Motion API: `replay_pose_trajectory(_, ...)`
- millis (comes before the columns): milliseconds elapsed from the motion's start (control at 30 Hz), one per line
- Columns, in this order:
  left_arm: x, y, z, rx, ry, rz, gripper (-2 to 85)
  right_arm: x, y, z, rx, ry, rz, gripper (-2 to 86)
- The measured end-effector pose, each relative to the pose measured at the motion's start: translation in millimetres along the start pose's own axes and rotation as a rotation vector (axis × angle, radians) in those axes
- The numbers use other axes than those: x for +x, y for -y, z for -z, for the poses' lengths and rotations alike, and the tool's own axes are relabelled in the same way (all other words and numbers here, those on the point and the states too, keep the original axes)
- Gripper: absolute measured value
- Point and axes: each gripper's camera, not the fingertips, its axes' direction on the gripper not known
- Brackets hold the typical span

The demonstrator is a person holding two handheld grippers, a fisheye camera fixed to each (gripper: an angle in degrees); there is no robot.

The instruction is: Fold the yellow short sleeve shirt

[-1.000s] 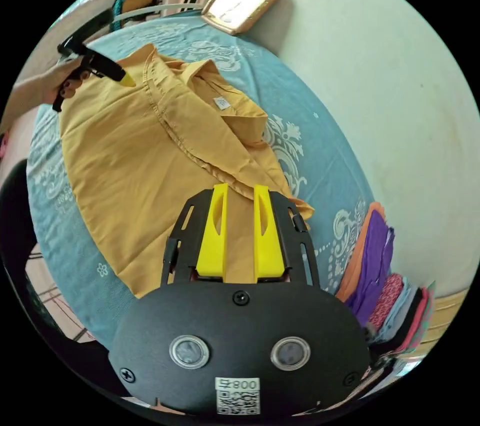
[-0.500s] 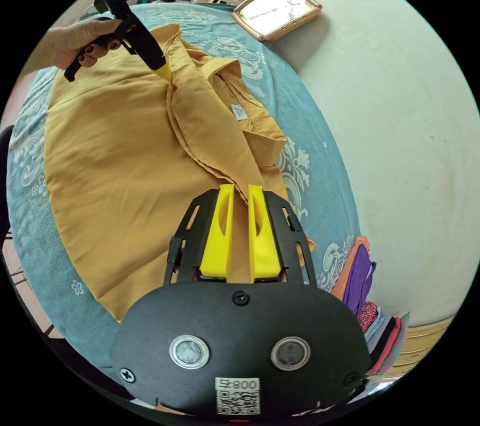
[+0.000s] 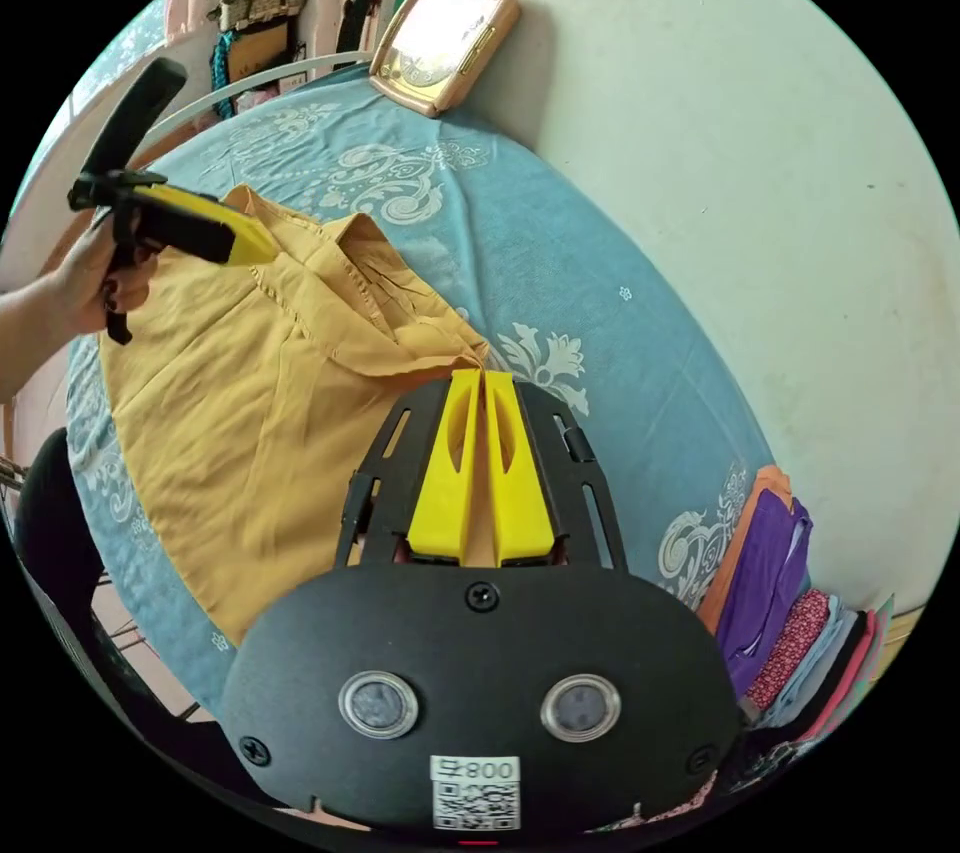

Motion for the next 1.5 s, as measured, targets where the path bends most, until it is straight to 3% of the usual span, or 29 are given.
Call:
replay_pose_trajectory(133, -7.9, -2.7, -26.4, -0.171, 0.136, 0.059, 0.4, 31.6, 7.9, -12.4, -0.065, 0.123, -0.073, 0.0)
replay_pose_trajectory(533, 3.3, 22.5, 10.3, 0.063, 0.285, 0.026, 0.3, 99.9, -14.0, -17.1, -0.126, 0.228, -0.157, 1.1)
replay_pose_trajectory(700, 28.2, -8.8, -5.9, -0.075, 0.285, -0.078, 0.2, 119.3, -20.7, -13.1, -0.116, 0.252, -0.171, 1.4)
replay_pose_trajectory(800, 32.5, -25.4, -29.6, -0.211, 0.426, -0.099, 0.2, 130.3, -26.6, -12.2, -0.111, 0.270, -0.188, 1.5)
replay_pose_trajectory(1133, 35.0, -4.6, -2.7, -0.075, 0.695, -0.162, 0.2, 167.0, -52.1, -3.0, -0.104, 0.302, -0.218, 2.6)
replay_pose_trajectory(1500, 4.8, -34.9, 51.4, 0.000, 0.630, -0.020, 0.2, 217.3, -100.1, 38.8, -0.013, 0.257, -0.314, 5.7)
